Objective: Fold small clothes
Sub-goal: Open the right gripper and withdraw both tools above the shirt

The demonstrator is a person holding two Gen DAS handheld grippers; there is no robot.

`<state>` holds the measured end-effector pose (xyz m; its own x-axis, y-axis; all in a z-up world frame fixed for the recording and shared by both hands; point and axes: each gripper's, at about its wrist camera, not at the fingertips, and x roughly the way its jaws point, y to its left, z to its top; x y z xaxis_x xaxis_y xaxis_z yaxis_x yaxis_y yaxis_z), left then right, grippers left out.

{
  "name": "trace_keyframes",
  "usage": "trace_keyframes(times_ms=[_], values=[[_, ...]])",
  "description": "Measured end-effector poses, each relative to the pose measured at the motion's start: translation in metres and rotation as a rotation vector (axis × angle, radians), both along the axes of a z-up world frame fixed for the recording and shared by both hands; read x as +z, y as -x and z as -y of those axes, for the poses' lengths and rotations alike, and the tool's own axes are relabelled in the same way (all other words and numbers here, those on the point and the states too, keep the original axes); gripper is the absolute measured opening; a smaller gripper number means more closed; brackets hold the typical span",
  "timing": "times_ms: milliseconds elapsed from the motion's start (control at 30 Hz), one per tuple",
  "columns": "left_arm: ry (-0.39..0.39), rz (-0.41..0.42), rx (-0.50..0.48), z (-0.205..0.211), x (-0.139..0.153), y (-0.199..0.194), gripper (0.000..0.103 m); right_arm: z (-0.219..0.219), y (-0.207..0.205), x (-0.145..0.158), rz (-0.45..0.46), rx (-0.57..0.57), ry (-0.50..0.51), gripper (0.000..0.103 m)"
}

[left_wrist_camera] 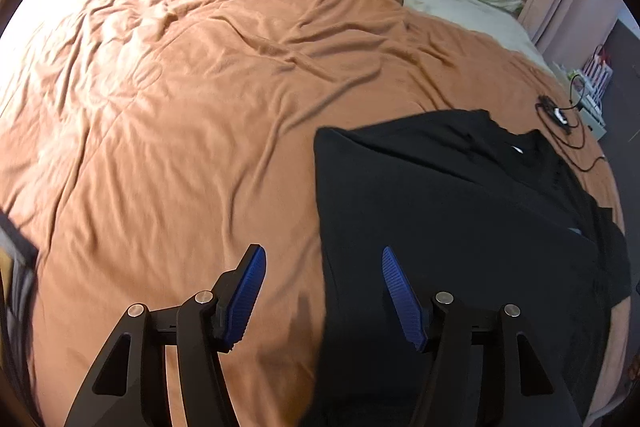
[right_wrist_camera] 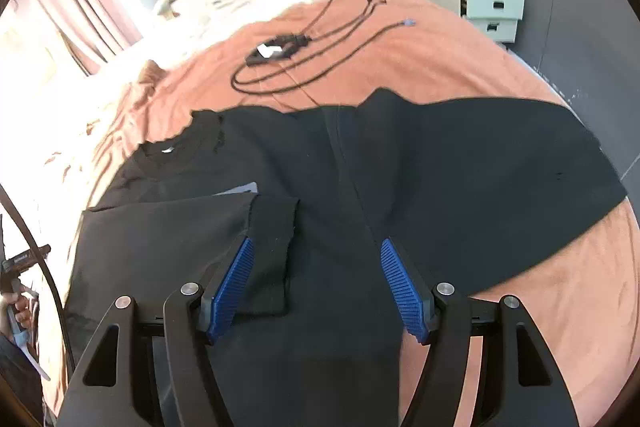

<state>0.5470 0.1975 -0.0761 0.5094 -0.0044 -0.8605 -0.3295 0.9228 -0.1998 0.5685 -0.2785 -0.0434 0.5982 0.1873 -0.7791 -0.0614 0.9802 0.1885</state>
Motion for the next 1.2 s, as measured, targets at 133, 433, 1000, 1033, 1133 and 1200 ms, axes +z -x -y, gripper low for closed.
trace_keyframes(times_ms=[133,433,1000,1033,1133,1200], values=[[0.025,0.029,-0.011,0.016,0.008,0.024,0.063,0.01,0.031,0.018,0.043,0.008,0.011,0.065],[0.033,0.116,0.011,0.043,0.036,0.071,0.067,0.029,0.086,0.03,0.091,-0.053,0.056,0.065],[0.015,0.202,-0.055,0.1,0.076,0.104,0.078,0.03,0.145,0.046,0.172,-0.085,0.099,0.065],[0.025,0.198,-0.059,0.102,0.076,0.104,0.078,0.031,0.147,0.046,0.174,-0.08,0.081,0.069],[0.025,0.195,-0.073,0.11,0.077,0.105,0.078,0.044,0.147,0.042,0.141,-0.102,0.029,0.088],[0.017,0.2,-0.081,0.116,0.078,0.105,0.082,0.055,0.145,0.04,0.12,-0.126,-0.024,0.089]])
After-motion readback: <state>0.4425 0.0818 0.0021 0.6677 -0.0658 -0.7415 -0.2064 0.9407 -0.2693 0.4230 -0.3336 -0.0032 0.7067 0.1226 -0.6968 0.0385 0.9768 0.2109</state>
